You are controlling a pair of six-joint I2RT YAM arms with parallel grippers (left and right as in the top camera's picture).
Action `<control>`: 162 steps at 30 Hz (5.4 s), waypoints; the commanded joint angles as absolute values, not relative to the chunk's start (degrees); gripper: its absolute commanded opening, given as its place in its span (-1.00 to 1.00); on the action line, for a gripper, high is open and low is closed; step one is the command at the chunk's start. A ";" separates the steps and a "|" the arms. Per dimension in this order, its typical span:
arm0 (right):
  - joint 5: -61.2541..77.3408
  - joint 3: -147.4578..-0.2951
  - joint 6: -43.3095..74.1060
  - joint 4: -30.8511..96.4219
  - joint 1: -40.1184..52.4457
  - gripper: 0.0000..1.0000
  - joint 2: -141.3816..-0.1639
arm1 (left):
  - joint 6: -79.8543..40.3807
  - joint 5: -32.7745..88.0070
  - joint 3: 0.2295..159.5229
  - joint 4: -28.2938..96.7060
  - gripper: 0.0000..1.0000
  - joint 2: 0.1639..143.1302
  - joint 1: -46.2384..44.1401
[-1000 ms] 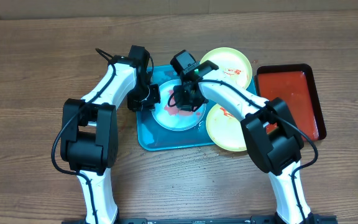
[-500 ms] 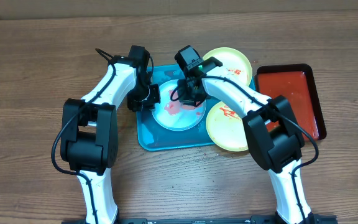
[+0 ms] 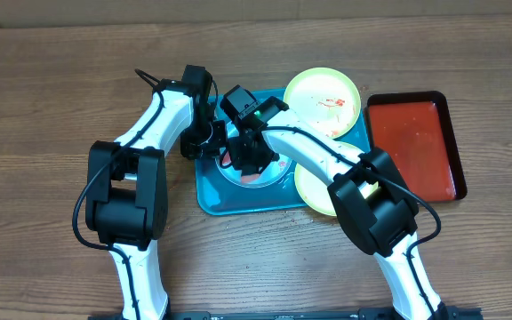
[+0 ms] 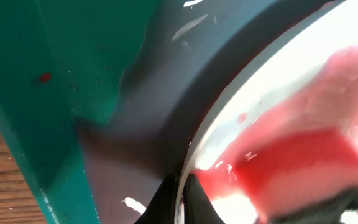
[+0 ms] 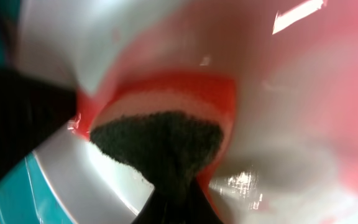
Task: Clean dirty plates on tray and stack at the side
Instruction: 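Scrub the white plate with the sponge in the right gripper, then tilt the white plate with the left gripper while scrubbing with the sponge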
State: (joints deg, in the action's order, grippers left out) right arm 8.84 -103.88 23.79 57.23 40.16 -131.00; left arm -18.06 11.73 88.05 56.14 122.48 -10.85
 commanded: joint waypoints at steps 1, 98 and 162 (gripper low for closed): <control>10.85 -105.58 23.88 60.18 40.69 -0.92 -132.88 | -19.29 8.58 86.54 55.24 -0.91 124.99 -11.64; -11.94 -107.57 27.07 44.95 31.66 -0.92 -132.99 | -1.74 41.34 87.15 63.00 -0.92 124.73 1.10; 13.02 -104.09 35.86 59.86 40.64 -0.92 -133.01 | -18.04 27.07 87.11 54.04 -0.92 124.88 -4.86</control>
